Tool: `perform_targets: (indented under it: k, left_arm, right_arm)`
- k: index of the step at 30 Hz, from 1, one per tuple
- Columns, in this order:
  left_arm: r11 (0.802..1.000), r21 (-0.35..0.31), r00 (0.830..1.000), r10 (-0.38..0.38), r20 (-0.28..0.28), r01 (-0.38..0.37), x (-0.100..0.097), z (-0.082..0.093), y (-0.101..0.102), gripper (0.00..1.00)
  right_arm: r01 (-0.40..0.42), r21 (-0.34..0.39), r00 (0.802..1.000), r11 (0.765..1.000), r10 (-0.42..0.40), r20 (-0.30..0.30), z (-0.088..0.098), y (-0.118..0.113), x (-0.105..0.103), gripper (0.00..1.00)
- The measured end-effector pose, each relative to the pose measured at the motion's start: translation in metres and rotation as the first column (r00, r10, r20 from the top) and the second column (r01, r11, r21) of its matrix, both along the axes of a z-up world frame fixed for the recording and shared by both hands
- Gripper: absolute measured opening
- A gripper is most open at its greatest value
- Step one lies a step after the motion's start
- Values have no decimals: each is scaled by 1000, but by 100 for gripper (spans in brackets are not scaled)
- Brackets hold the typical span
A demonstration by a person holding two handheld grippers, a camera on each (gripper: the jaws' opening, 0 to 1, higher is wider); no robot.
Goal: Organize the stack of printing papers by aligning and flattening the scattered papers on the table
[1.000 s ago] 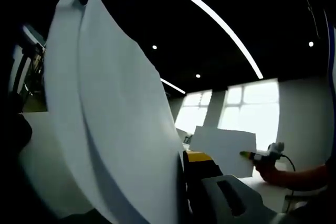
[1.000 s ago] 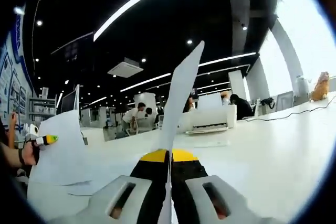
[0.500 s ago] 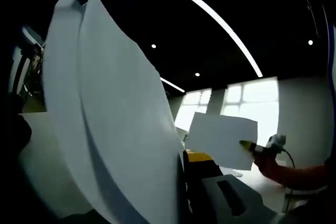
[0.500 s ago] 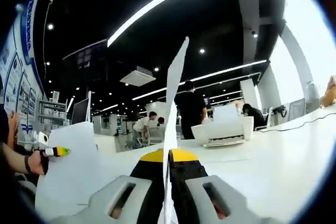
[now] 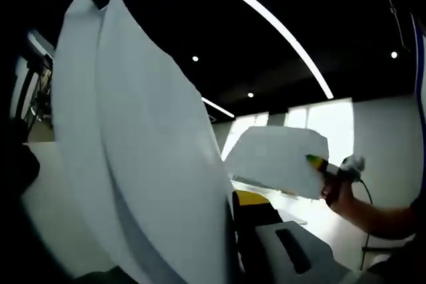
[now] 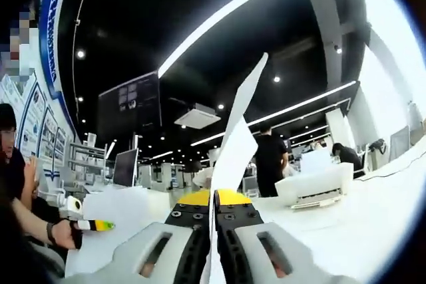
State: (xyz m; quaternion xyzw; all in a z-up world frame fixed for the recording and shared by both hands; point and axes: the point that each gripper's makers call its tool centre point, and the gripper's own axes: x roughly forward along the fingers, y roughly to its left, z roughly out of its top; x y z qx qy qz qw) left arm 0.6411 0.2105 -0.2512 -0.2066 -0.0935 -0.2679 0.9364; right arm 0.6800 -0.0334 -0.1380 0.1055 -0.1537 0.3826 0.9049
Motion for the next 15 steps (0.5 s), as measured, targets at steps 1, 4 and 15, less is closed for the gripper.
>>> perform_targets:
  k: [1,4,15]
  left_arm:
    - [1000,0,1000,-1,0,1,0,0,0,9]
    - [1000,-1,1000,-1,-1,1,0,0,0,9]
    - [1000,0,1000,-1,-1,1,0,-1,0,9]
  right_arm:
    - [-9,-2,1000,1000,9,14,4,5,-4,0]
    - [-39,2,998,999,39,40,15,13,-9,0]
    - [-186,38,976,982,180,125,53,51,-42,0]
